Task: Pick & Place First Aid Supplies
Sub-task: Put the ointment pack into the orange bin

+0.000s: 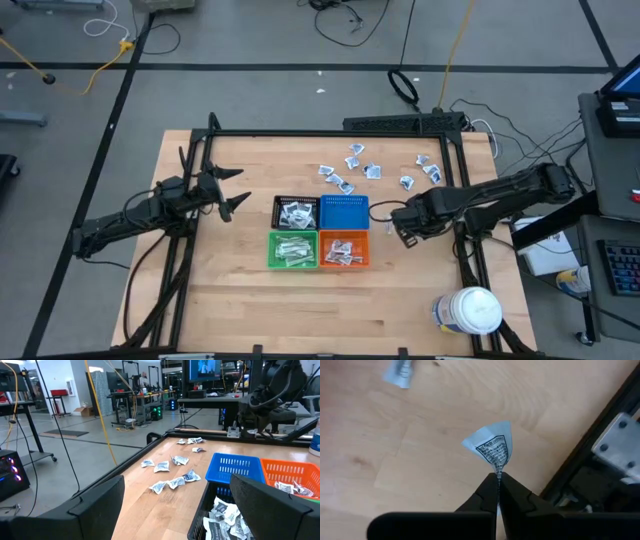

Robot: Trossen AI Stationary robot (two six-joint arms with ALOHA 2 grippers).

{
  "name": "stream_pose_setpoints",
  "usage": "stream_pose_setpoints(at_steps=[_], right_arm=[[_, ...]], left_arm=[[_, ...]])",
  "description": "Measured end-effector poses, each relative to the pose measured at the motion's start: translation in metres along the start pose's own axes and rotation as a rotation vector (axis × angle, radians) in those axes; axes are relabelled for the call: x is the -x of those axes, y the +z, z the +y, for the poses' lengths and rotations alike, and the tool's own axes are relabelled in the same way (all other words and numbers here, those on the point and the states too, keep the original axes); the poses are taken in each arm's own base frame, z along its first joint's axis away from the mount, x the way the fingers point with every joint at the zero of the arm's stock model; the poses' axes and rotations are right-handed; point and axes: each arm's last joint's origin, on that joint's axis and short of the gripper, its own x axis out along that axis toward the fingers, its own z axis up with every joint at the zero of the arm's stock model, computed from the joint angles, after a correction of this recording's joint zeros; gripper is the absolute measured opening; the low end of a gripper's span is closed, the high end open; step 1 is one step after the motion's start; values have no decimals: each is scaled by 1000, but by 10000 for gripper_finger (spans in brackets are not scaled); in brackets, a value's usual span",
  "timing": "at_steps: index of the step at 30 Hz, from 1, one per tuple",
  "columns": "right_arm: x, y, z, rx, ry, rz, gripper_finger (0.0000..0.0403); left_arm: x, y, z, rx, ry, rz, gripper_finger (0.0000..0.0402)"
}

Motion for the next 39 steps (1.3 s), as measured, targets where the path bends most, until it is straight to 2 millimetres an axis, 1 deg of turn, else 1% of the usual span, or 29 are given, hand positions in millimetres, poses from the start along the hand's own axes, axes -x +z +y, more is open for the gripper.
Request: stream_pose_setpoints(at_steps=[3, 6, 15, 20, 23, 26, 30, 36, 39], right_arm=[[8, 5, 15, 91, -4, 1, 0], [21, 11, 35, 237, 22, -12, 0], [54, 39, 110, 603, 88, -65, 0], [66, 52, 147, 728, 118, -99, 0], [71, 58, 162, 777, 126, -110, 0], [74, 62, 173, 808, 129, -115, 0], [72, 64, 181, 819, 136, -124, 0], [48, 63, 194, 831, 90, -83, 0], [40, 59, 196, 843, 79, -75, 1]], left_arm=[[0, 0, 0, 0, 0, 0, 365], [0, 0, 0, 0, 0, 0, 365], [0, 0, 0, 0, 0, 0, 365], [0, 0, 0, 0, 0, 0, 365], [0, 0, 0, 0, 0, 0, 365], [0, 0, 0, 0, 0, 0, 365], [0, 0, 0, 0, 0, 0, 365], [0, 0, 0, 0, 0, 0, 365], [0, 0, 0, 0, 0, 0, 365]])
